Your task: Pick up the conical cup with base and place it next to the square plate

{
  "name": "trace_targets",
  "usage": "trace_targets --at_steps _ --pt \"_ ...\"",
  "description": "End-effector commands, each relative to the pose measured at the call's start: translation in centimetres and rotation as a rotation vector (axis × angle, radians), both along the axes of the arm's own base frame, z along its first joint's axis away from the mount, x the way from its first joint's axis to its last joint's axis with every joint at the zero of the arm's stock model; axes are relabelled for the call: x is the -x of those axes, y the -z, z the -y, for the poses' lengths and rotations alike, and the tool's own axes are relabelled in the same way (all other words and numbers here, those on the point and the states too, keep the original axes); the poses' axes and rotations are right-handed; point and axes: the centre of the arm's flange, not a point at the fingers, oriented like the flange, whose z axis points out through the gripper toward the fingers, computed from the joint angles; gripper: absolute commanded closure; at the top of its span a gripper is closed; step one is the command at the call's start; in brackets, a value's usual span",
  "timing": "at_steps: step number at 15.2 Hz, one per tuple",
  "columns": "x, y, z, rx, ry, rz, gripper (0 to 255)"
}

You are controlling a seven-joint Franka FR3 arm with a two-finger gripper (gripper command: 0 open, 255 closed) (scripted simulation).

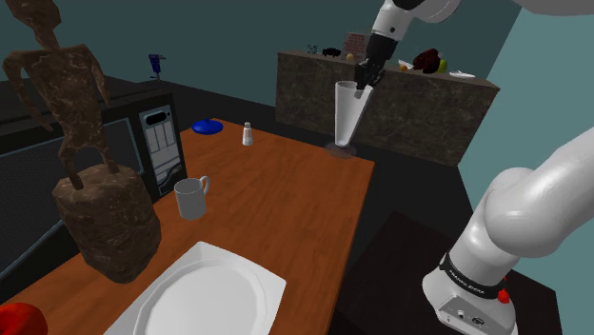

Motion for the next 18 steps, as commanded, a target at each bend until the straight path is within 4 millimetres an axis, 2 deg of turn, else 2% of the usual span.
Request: trace_targets --at_steps 1,17,18 --pt "0.0 -1.1 0.0 0.0 0.0 0.0 255" --pt "0.0 -9.5 0.0 0.0 0.0 0.0 255" --pt "0.0 -9.6 0.0 0.0 0.0 0.0 255"
